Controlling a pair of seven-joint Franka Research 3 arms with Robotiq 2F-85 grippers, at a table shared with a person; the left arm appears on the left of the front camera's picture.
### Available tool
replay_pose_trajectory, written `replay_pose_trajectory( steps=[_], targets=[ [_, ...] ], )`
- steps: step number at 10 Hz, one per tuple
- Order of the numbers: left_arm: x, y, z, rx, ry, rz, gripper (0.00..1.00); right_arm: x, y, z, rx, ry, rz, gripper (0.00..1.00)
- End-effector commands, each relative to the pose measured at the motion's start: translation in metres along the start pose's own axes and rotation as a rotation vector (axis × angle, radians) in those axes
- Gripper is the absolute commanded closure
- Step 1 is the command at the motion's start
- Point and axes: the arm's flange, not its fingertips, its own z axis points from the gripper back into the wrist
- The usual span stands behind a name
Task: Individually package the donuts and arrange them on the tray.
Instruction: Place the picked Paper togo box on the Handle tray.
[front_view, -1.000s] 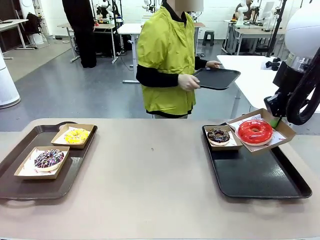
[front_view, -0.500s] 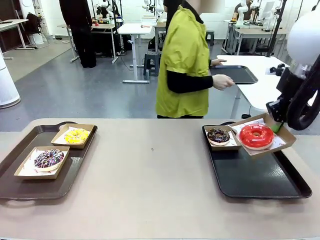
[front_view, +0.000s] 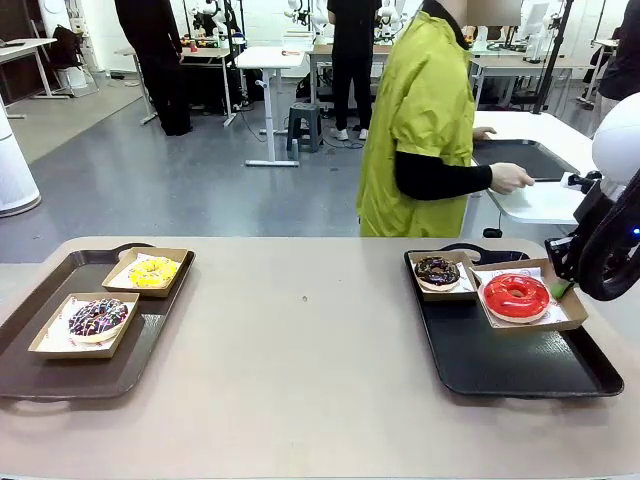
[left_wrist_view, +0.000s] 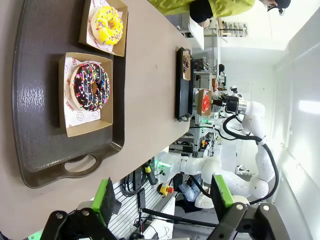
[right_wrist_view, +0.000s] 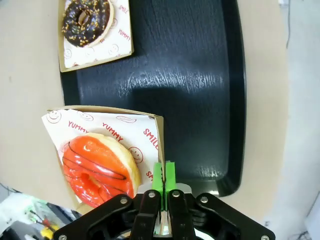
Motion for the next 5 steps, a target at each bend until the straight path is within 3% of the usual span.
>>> replay_pose_trajectory(
  steps=[1, 5],
  targets=[
    [-0.002, -0.001, 0.002, -0.003, -0.003, -0.006, 0.00, 0.001, 0.003, -0.013, 0.025, -0.014, -0.008, 0.98],
    [-0.002, -0.001, 0.002, -0.003, -0.003, -0.006, 0.00, 0.019, -0.002, -0.049, 0.003, 0.035, -0.048, 0.98]
  ],
)
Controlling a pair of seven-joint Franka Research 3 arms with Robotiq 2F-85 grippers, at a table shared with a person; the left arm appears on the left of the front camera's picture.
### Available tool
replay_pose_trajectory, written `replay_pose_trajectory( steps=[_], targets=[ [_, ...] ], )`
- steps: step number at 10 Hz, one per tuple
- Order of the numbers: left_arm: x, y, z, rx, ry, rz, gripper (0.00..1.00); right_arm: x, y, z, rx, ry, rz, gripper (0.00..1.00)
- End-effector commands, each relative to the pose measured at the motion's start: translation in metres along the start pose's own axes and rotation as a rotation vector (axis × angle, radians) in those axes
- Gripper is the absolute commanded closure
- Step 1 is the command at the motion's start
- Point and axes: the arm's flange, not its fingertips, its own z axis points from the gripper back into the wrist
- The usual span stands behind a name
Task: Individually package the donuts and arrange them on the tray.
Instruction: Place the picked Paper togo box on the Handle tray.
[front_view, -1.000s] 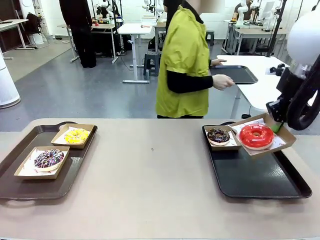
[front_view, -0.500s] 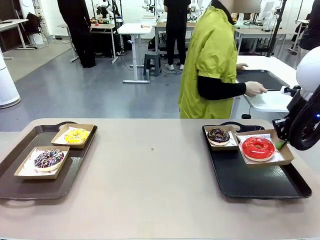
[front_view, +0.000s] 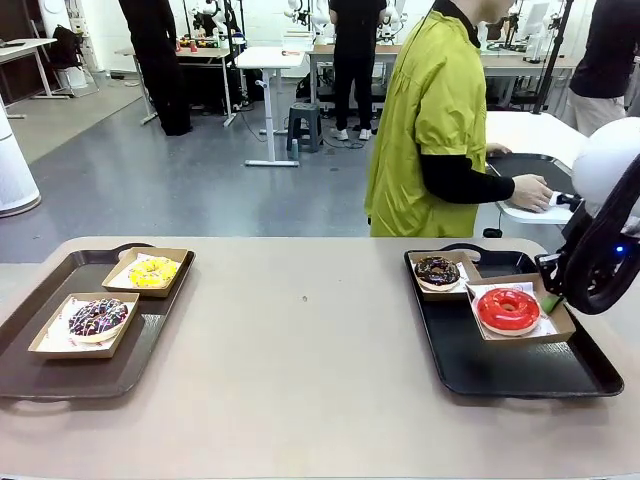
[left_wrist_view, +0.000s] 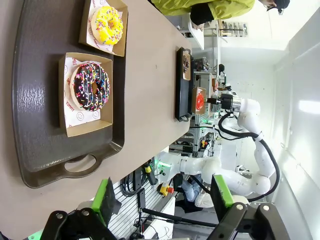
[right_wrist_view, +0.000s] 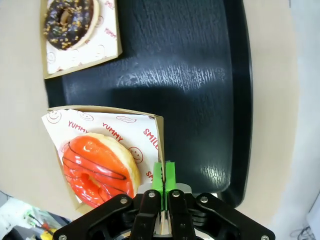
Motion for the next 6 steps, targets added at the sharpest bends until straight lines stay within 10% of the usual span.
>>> replay_pose_trajectory(
  steps=[1, 6],
  targets=[
    [-0.002, -0.001, 0.002, -0.003, -0.003, -0.006, 0.00, 0.015, 0.004, -0.021, 0.011, 0.014, -0.034, 0.98],
    [-0.002, -0.001, 0.002, -0.003, -0.003, -0.006, 0.00, 0.028, 0.004, -0.055, -0.009, 0.067, -0.033, 0.98]
  ],
)
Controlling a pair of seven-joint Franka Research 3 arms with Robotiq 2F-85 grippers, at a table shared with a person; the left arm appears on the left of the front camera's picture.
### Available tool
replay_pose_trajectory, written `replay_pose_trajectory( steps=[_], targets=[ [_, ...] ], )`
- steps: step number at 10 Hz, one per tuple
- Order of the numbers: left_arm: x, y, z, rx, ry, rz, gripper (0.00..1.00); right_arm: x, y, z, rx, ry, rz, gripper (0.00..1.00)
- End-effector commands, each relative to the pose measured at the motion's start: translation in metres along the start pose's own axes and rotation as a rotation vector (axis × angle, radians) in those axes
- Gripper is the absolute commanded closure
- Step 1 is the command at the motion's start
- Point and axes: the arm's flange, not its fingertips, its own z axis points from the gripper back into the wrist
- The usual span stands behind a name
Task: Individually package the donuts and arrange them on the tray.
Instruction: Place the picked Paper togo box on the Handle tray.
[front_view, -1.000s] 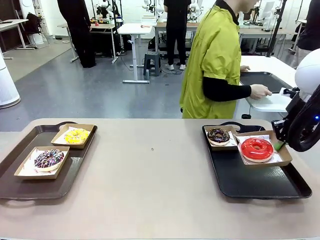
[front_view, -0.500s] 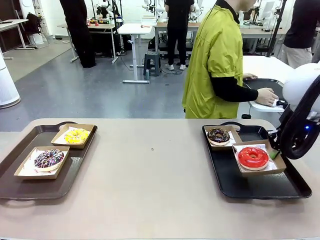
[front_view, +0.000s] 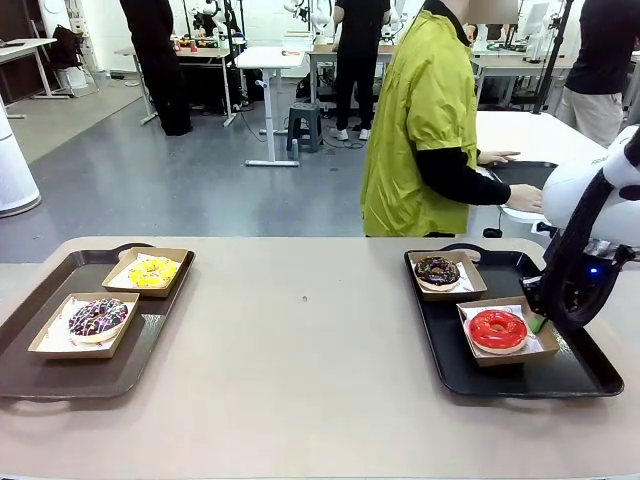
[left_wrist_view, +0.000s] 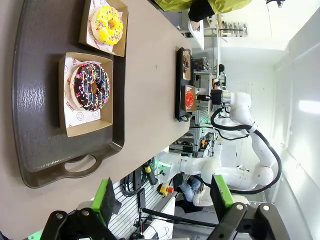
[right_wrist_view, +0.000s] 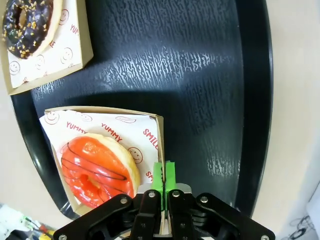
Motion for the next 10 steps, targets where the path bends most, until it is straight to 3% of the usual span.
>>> replay_pose_trajectory(
  steps=[1, 2, 5, 6, 7, 10],
  targets=[
    [-0.0019, -0.0009, 0.0018, -0.003, -0.003, -0.006, 0.00, 0.0073, 0.0072, -0.0034, 0.019, -0.001, -0.004, 0.98],
    [-0.0019, -0.0009, 0.0018, -0.003, -0.003, -0.006, 0.00, 0.0065, 0.0081, -0.0034, 0.025, 0.005, 0.006, 0.38],
    [-0.0019, -0.0009, 0.0018, -0.003, -0.003, -0.006, 0.00, 0.0054, 0.0063, -0.0020, 0.037, 0.007, 0.007, 0.35],
    [-0.0019, -0.0009, 0.0018, -0.003, -0.003, -0.006, 0.00, 0.0047, 0.0057, -0.0020, 0.040, 0.009, 0.007, 0.25],
    [-0.0019, -0.0009, 0.0018, -0.003, -0.003, -0.006, 0.00, 0.0040, 0.0055, -0.0009, 0.042, 0.007, 0.010, 0.00],
    [-0.0019, -0.0009, 0.0018, -0.003, -0.003, -0.006, 0.00, 0.0006, 0.0060, 0.0065, 0.039, -0.010, 0.018, 0.00]
  ],
)
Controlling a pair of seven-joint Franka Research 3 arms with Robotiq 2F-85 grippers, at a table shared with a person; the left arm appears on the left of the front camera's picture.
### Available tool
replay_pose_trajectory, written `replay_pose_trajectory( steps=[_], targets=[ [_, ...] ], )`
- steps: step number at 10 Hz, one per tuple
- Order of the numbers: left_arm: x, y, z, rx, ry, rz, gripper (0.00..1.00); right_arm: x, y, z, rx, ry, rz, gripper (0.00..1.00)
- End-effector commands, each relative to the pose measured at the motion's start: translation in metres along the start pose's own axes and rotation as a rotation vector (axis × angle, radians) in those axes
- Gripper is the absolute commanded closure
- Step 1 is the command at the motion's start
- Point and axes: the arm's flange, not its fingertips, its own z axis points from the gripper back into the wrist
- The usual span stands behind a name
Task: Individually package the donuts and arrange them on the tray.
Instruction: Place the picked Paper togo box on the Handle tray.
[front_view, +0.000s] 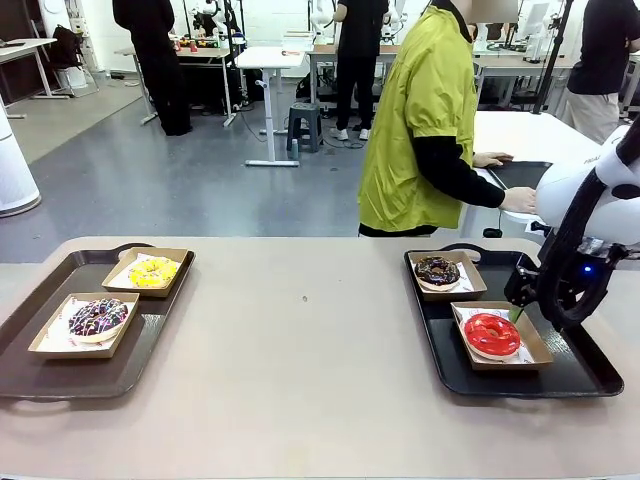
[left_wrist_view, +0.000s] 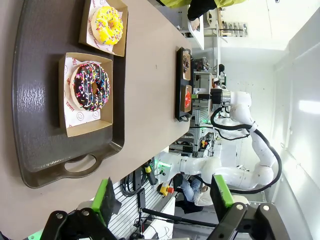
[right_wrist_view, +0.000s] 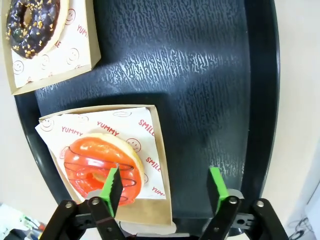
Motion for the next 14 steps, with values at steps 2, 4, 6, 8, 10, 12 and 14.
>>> replay_pose_trajectory(
  steps=[2, 4, 6, 8, 10, 12, 14],
  targets=[
    [-0.002, -0.001, 0.002, -0.003, -0.003, -0.006, 0.00, -0.002, 0.000, 0.005, 0.041, -0.005, 0.009, 0.03],
    [-0.002, -0.001, 0.002, -0.003, -0.003, -0.006, 0.00, -0.007, 0.001, 0.011, 0.051, 0.002, 0.042, 0.00],
    [-0.002, -0.001, 0.002, -0.003, -0.003, -0.006, 0.00, -0.029, 0.007, 0.057, 0.236, 0.010, 0.215, 0.00],
    [-0.002, -0.001, 0.002, -0.003, -0.003, -0.006, 0.00, -0.037, -0.007, 0.136, 0.515, -0.027, 0.362, 0.00],
    [-0.002, -0.001, 0.002, -0.003, -0.003, -0.006, 0.00, -0.028, -0.048, 0.180, 0.773, -0.064, 0.363, 0.00],
    [-0.002, -0.001, 0.002, -0.003, -0.003, -0.006, 0.00, -0.023, -0.099, 0.183, 0.910, -0.112, 0.313, 0.00],
    [-0.002, -0.001, 0.002, -0.003, -0.003, -0.006, 0.00, -0.020, -0.158, 0.166, 1.017, -0.133, 0.200, 0.00]
  ],
)
